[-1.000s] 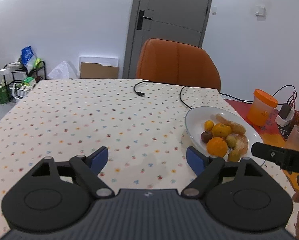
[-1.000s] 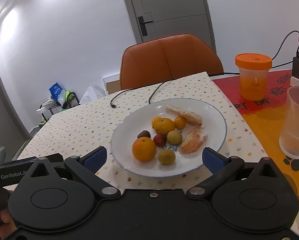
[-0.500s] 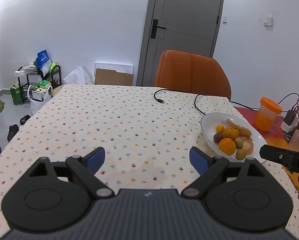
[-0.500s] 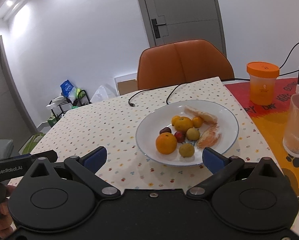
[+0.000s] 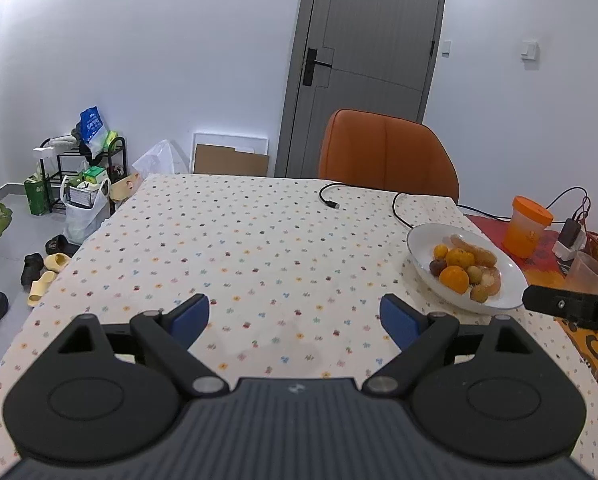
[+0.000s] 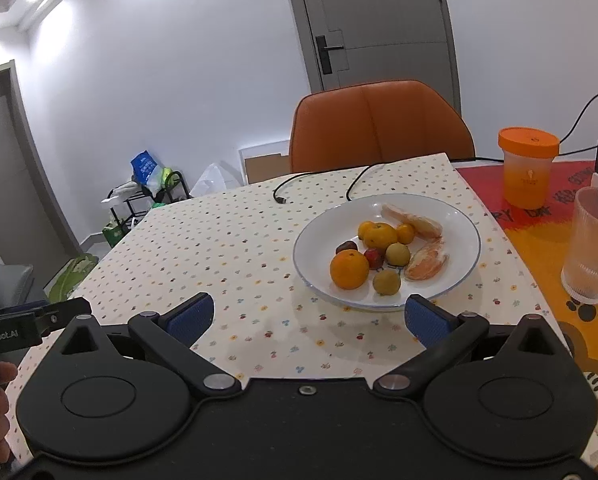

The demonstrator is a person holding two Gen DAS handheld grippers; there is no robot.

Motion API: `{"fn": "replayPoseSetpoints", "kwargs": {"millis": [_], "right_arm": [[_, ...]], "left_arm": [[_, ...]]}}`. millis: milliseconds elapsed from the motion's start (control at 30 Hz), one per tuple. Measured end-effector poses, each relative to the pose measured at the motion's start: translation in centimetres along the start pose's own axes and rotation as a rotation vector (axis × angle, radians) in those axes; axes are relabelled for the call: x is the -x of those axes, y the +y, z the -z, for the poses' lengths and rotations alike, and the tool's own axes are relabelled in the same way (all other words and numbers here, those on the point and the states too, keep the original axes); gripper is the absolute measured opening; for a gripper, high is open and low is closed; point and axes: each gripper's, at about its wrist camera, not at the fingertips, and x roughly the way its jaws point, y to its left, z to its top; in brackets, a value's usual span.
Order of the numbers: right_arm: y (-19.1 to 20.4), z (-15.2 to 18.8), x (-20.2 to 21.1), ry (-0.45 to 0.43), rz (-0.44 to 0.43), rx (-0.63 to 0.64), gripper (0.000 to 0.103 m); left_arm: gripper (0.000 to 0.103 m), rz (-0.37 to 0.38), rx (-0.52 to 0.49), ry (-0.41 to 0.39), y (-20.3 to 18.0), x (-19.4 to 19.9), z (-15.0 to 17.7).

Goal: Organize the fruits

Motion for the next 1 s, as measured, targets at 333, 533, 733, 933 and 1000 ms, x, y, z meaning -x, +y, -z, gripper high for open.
{"fn": "replayPoseSetpoints", "kwargs": {"millis": [333,533,733,933,1000], "right_arm": [[3.2,0.6,3.1,0.004,-0.053,0.062,0.103],[4.1,1.0,4.3,-0.009,-0.063,0.080,0.103],[3.8,2.0,4.9,-0.008,-0.056,0.074,0.103],[3.6,2.5,4.8,0.008,-0.055,0.081,0.103],[3.6,2.4,4.8,0.007,-0.055,0.077,0.103]], "left_arm": [[0.091,0.003,-0.019,-0.002,1.0,2.0,1.1],[0.091,-0.011,-0.031,-0.017,0.9,3.1,1.6],[0.091,-0.041,-0.034,-0.029,0.7,3.8,2.2],[0.091,-0.039,-0.038,-0.019,0.8,3.9,2.6],[0.091,-0.036,-0.035,-0.019,0.9,4.0,2.7]]}}
